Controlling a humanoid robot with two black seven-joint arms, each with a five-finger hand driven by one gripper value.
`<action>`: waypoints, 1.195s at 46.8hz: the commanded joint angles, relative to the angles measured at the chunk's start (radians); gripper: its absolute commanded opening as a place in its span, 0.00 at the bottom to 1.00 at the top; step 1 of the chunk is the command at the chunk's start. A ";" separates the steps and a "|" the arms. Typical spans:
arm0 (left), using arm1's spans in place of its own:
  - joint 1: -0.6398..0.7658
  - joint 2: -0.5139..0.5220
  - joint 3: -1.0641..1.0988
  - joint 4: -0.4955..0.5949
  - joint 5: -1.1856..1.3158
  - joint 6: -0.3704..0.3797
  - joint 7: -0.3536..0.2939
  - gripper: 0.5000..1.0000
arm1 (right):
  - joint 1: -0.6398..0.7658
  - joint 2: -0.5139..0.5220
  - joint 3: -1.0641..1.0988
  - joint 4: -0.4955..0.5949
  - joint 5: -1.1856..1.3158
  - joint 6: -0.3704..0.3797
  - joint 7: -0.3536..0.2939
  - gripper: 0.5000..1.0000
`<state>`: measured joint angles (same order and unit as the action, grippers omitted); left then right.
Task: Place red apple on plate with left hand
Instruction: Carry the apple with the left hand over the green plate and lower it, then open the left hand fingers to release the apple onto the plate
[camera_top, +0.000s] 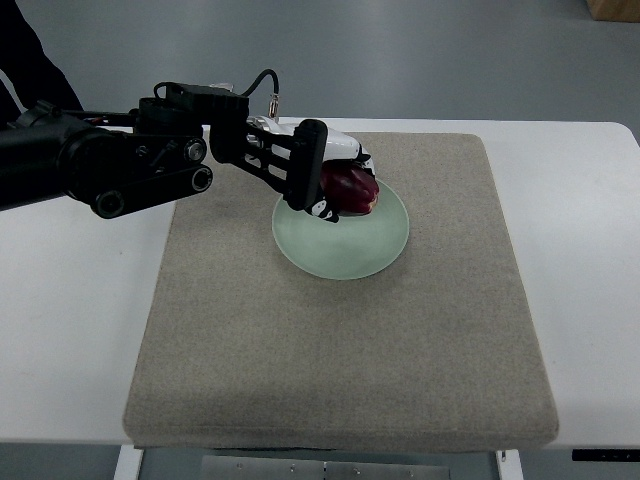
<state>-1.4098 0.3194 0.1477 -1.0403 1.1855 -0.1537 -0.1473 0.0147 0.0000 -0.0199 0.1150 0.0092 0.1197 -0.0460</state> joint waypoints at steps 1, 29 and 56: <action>0.011 0.001 0.003 -0.004 0.006 -0.006 0.000 0.00 | 0.001 0.000 0.000 0.000 0.000 0.000 0.000 0.86; 0.061 0.007 0.038 -0.003 0.043 -0.004 0.002 0.15 | 0.001 0.000 0.000 0.000 0.000 0.000 0.000 0.86; 0.058 0.024 -0.002 -0.017 0.017 0.043 -0.008 0.98 | -0.001 0.000 0.000 0.000 0.000 0.000 0.000 0.86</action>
<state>-1.3487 0.3350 0.1484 -1.0498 1.2019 -0.1103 -0.1532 0.0145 0.0000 -0.0199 0.1150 0.0092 0.1196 -0.0461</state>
